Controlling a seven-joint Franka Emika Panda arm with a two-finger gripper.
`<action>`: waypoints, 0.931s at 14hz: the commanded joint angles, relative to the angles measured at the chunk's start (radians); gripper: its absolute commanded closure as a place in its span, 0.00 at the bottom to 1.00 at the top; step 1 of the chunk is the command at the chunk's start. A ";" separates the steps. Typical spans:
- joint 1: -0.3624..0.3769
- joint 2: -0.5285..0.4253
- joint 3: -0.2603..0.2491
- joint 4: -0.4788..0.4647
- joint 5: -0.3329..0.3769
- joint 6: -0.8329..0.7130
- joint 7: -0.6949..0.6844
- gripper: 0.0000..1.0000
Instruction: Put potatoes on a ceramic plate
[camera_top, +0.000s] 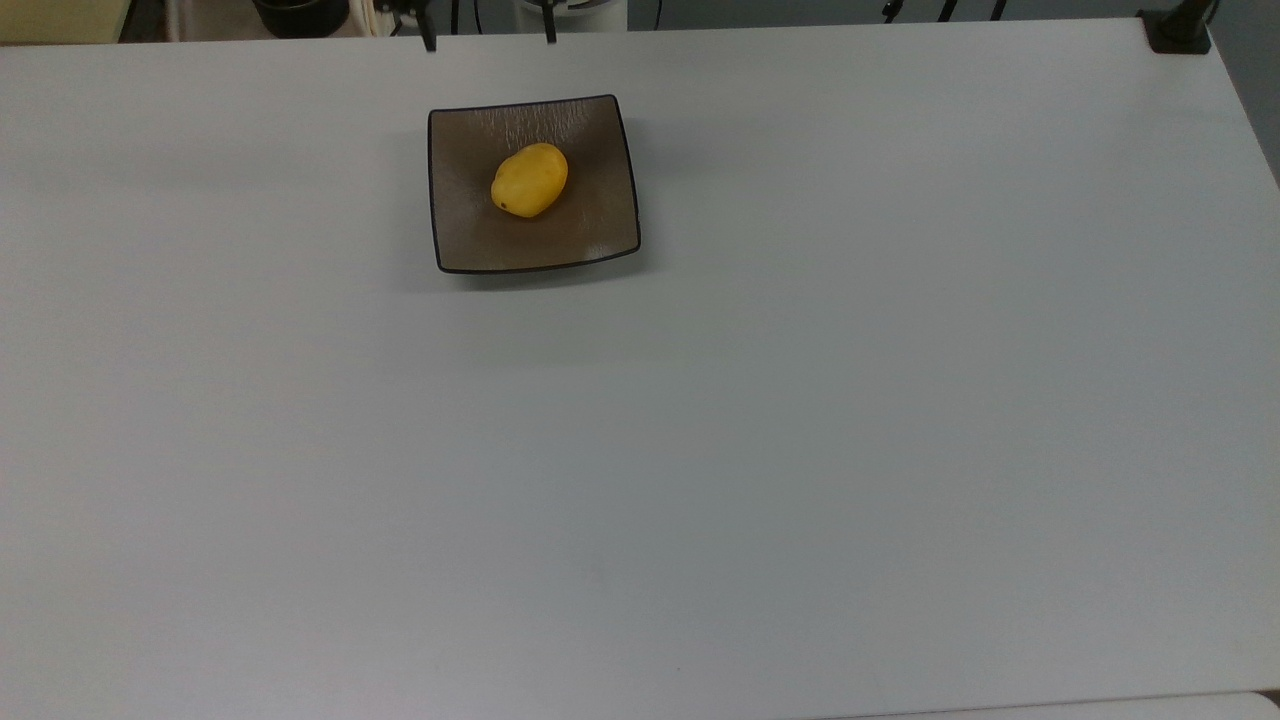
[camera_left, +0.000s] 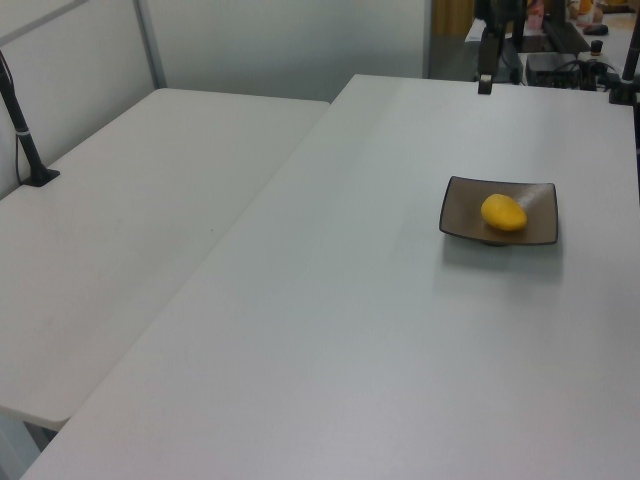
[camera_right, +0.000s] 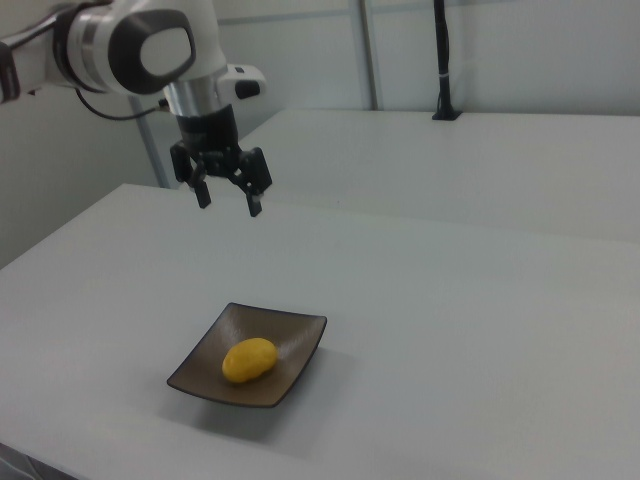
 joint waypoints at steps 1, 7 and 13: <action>0.006 -0.018 -0.004 0.068 0.059 -0.088 0.060 0.00; 0.030 -0.005 -0.004 0.026 0.067 0.094 0.051 0.00; 0.050 -0.006 -0.010 0.013 0.065 0.099 0.060 0.00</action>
